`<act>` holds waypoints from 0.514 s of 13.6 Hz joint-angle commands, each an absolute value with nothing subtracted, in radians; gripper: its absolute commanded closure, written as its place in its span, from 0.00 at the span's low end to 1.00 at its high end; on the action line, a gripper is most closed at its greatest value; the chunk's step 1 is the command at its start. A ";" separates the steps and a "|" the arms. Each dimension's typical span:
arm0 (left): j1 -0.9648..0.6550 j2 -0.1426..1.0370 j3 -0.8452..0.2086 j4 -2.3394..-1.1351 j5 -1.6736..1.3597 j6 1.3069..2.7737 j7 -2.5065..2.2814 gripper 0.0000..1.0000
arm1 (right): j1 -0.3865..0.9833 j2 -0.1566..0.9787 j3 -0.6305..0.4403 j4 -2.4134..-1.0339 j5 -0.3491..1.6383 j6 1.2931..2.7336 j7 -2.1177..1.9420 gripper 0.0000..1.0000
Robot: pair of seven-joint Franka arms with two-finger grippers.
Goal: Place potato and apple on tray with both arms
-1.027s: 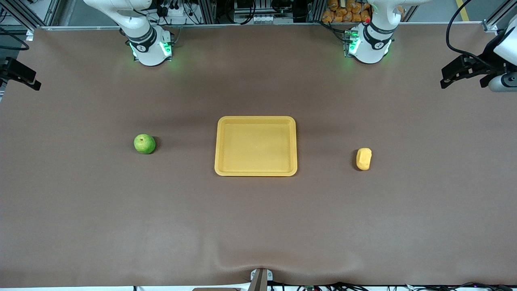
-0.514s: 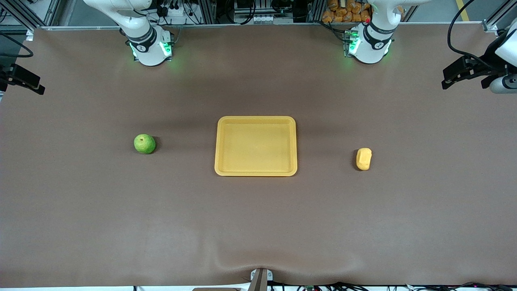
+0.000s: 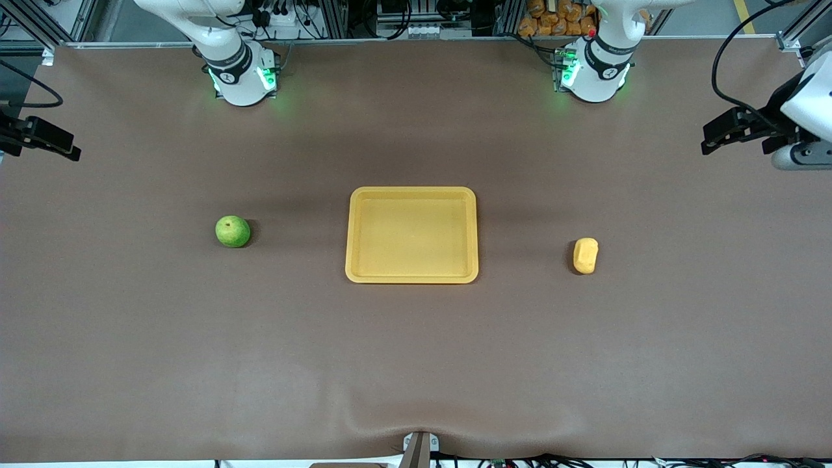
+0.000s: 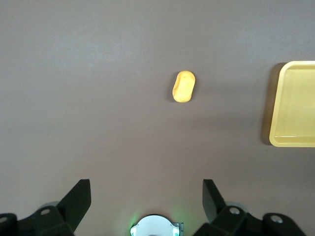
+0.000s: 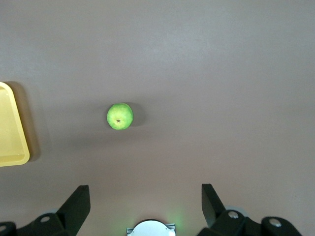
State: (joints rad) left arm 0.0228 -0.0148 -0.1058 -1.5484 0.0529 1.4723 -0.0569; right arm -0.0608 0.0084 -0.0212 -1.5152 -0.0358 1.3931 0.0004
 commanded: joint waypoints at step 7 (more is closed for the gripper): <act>0.031 -0.006 -0.101 -1.700 0.034 1.617 -0.035 0.00 | -0.077 0.087 -0.009 -1.509 -0.045 1.404 -0.005 0.00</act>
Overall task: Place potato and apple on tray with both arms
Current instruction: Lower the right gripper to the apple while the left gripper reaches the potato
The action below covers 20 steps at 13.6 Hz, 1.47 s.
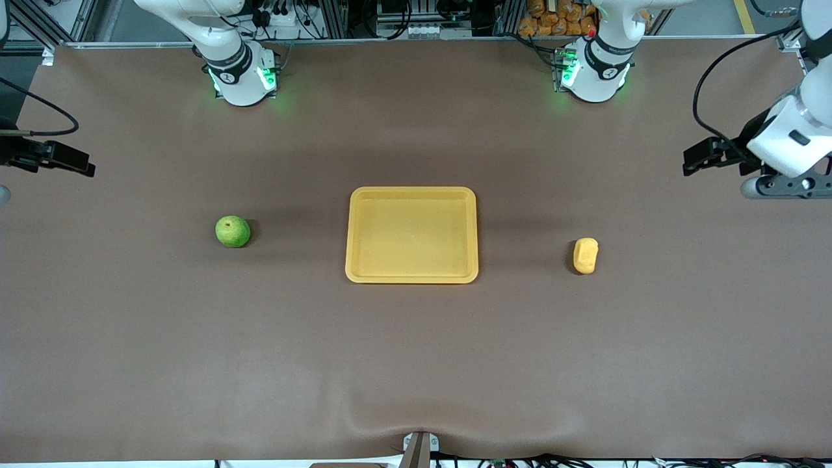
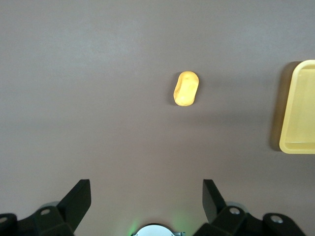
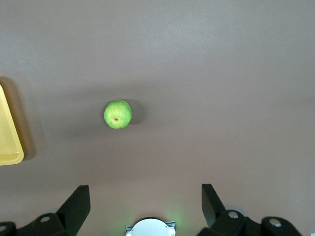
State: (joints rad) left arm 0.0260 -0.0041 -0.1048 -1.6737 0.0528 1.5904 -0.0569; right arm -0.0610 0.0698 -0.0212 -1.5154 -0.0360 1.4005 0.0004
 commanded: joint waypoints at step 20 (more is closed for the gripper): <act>0.041 0.133 -0.110 -1.944 0.052 2.012 -0.035 0.00 | -0.069 0.281 -0.008 -1.531 -0.029 1.469 -0.002 0.00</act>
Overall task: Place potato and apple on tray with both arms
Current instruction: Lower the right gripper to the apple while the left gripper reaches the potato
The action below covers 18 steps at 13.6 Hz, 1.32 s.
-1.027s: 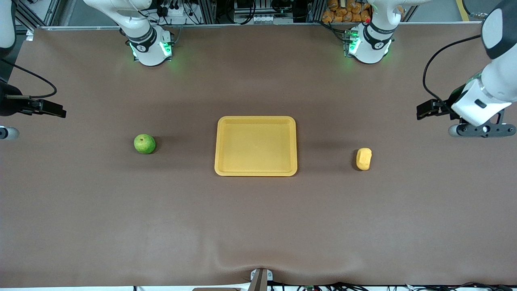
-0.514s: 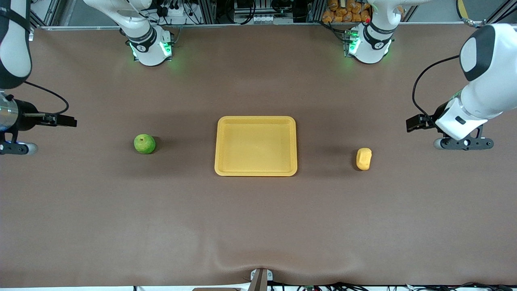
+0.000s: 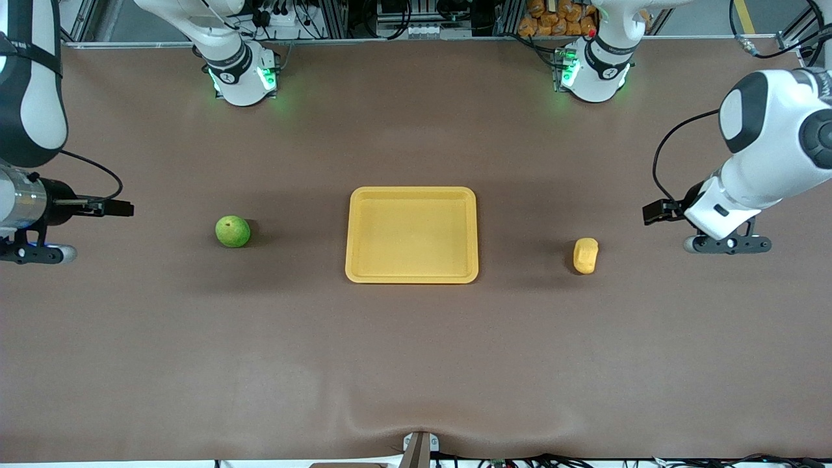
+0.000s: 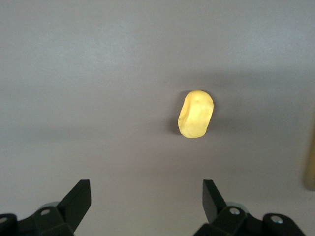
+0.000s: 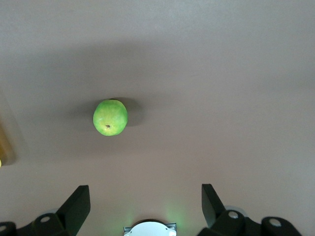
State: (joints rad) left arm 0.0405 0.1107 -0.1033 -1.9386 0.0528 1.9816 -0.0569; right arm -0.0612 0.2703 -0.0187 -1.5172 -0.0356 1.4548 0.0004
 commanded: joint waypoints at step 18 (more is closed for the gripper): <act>0.003 0.322 -0.179 -2.121 0.052 2.391 -0.037 0.05 | -0.067 0.278 -0.006 -1.864 0.100 1.761 0.000 0.00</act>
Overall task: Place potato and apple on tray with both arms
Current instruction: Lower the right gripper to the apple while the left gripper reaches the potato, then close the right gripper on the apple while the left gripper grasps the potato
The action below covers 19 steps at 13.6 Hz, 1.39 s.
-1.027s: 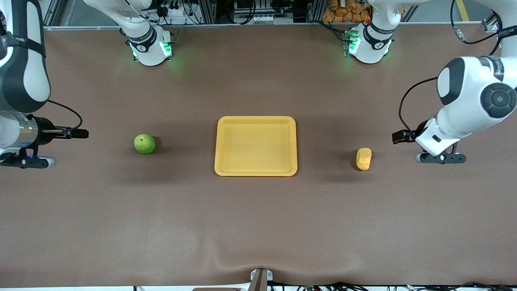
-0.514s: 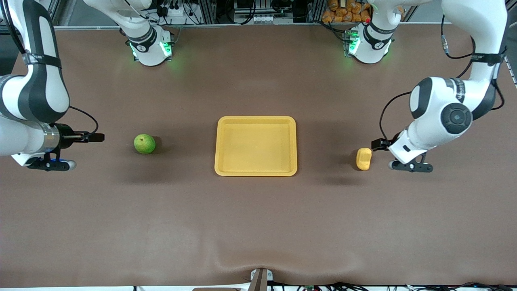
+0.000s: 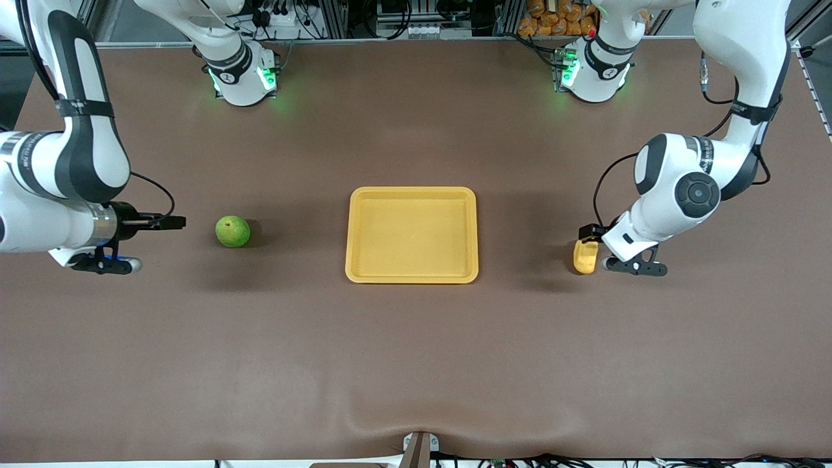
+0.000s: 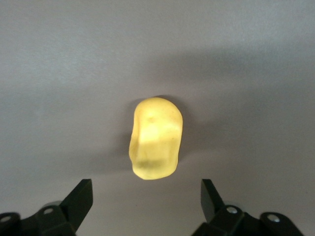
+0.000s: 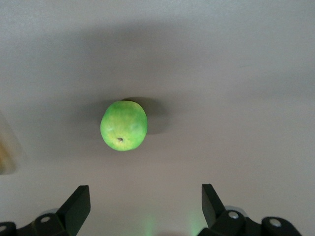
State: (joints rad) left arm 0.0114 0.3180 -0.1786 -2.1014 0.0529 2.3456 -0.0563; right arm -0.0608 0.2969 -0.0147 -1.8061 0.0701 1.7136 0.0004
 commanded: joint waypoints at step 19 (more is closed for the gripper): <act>0.008 0.417 -0.179 -2.174 0.097 2.612 -0.035 0.40 | -0.011 0.281 0.000 -2.160 0.181 2.195 0.008 0.00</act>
